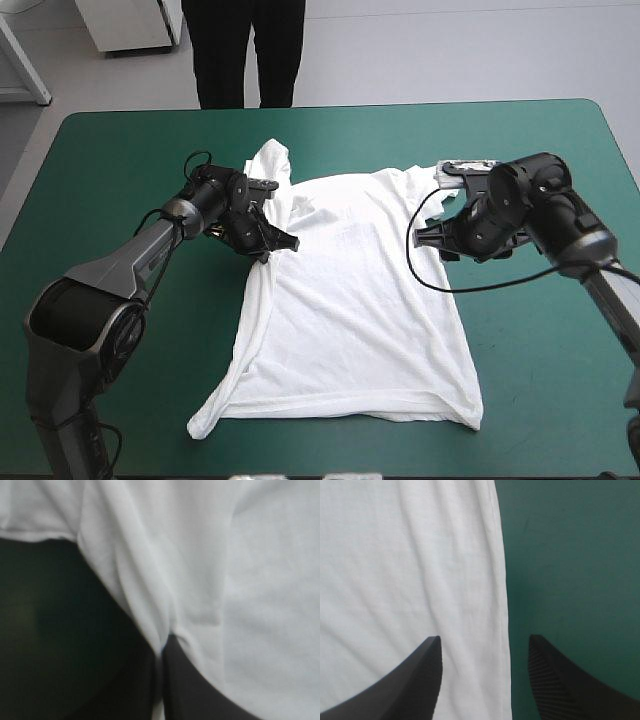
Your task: Fold the cloth
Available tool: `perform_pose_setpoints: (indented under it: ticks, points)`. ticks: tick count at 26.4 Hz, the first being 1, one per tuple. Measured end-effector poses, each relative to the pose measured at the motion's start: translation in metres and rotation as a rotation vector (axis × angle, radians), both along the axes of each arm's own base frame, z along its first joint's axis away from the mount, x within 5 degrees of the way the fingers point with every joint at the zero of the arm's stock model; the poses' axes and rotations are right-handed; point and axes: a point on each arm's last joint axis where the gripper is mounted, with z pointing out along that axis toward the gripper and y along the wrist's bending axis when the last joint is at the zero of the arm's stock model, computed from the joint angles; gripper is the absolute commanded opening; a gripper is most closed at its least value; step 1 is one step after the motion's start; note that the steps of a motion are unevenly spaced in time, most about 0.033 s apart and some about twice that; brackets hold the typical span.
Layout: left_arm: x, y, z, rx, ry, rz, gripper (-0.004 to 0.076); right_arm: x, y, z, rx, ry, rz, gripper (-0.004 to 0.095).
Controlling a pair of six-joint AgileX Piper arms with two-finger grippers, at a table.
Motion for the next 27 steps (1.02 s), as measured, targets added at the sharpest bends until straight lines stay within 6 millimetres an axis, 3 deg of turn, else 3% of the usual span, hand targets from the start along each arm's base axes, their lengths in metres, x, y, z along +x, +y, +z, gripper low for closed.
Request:
perform_pose_setpoints:
  ticks: [7,13,20,23,26,27]
  points:
    - [0.000,0.000,0.000,0.000,0.001,0.000,-0.0010,0.053,0.018,-0.061,-0.045,0.037,0.036,0.0536]
    - [0.000,0.000,0.000,0.001,0.002,0.000,-0.0010,0.072,0.024,-0.092,-0.056,0.040,0.034,0.0532]
    - [0.000,0.000,0.000,0.001,0.002,0.000,-0.0010,0.094,0.031,-0.124,-0.060,0.039,0.025,0.0429]
    - [0.000,0.000,0.001,0.000,0.001,0.000,-0.0010,0.099,0.032,-0.128,-0.065,0.041,0.020,0.0290]
    - [0.001,0.000,0.001,0.001,0.003,-0.001,-0.0010,0.101,0.033,-0.132,-0.073,0.057,0.014,-0.0024]
    - [0.001,0.000,0.001,0.001,0.003,-0.001,-0.0010,0.102,0.033,-0.132,-0.075,0.064,0.013,-0.0008]
